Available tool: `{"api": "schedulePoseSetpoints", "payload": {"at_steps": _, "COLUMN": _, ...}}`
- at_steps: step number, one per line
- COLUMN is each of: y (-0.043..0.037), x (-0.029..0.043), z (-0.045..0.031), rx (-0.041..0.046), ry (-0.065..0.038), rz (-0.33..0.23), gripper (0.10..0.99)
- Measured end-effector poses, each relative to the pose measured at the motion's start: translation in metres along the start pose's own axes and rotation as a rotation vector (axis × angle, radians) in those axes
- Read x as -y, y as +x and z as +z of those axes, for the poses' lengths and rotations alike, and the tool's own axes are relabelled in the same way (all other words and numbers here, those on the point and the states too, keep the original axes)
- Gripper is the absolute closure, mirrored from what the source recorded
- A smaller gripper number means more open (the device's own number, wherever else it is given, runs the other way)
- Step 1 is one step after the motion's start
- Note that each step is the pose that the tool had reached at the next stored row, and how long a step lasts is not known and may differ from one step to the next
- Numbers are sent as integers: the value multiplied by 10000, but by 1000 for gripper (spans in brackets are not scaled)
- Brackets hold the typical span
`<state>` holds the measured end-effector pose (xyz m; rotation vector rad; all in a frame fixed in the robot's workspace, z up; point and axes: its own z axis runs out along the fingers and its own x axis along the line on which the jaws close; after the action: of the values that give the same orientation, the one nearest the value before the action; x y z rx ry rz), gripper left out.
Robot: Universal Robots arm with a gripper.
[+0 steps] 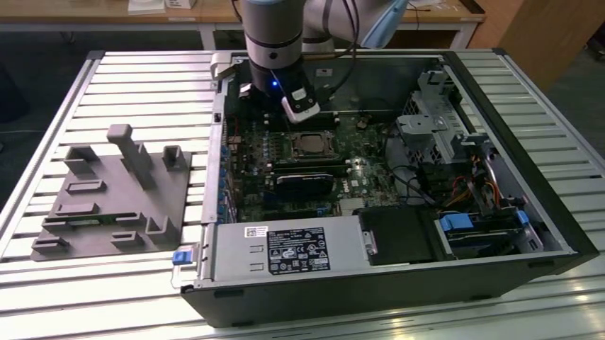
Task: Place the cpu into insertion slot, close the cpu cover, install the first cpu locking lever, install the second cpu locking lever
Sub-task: 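Install the first cpu locking lever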
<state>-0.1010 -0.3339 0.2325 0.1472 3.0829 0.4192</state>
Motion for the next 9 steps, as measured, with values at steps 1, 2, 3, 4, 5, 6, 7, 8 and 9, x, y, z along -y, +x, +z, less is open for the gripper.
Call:
{"api": "schedulePoseSetpoints", "payload": {"at_steps": 1, "y": 1, "x": 0, "z": 0, "rx": -9, "ry": -87, "rz": 3, "gripper": 980}}
{"api": "schedulePoseSetpoints", "payload": {"at_steps": 2, "y": 2, "x": 0, "z": 0, "rx": -16, "ry": -182, "rz": 7, "gripper": 980}}
{"api": "schedulePoseSetpoints", "payload": {"at_steps": 3, "y": 3, "x": 0, "z": 0, "rx": -24, "ry": -264, "rz": 10, "gripper": 980}}
{"api": "schedulePoseSetpoints", "payload": {"at_steps": 4, "y": 4, "x": 0, "z": 0, "rx": -27, "ry": -302, "rz": 12, "gripper": 980}}
{"api": "schedulePoseSetpoints", "payload": {"at_steps": 5, "y": 4, "x": 0, "z": 0, "rx": -28, "ry": -315, "rz": 13, "gripper": 980}}
{"api": "schedulePoseSetpoints", "payload": {"at_steps": 6, "y": 4, "x": 0, "z": 0, "rx": -28, "ry": -315, "rz": 13, "gripper": 980}}
{"api": "schedulePoseSetpoints", "payload": {"at_steps": 7, "y": 3, "x": 0, "z": 0, "rx": -29, "ry": -316, "rz": 12, "gripper": 980}}
{"api": "schedulePoseSetpoints", "payload": {"at_steps": 8, "y": 3, "x": 0, "z": 0, "rx": -28, "ry": -317, "rz": 12, "gripper": 980}}
{"api": "schedulePoseSetpoints", "payload": {"at_steps": 9, "y": 3, "x": 0, "z": 0, "rx": -28, "ry": -317, "rz": 11, "gripper": 980}}
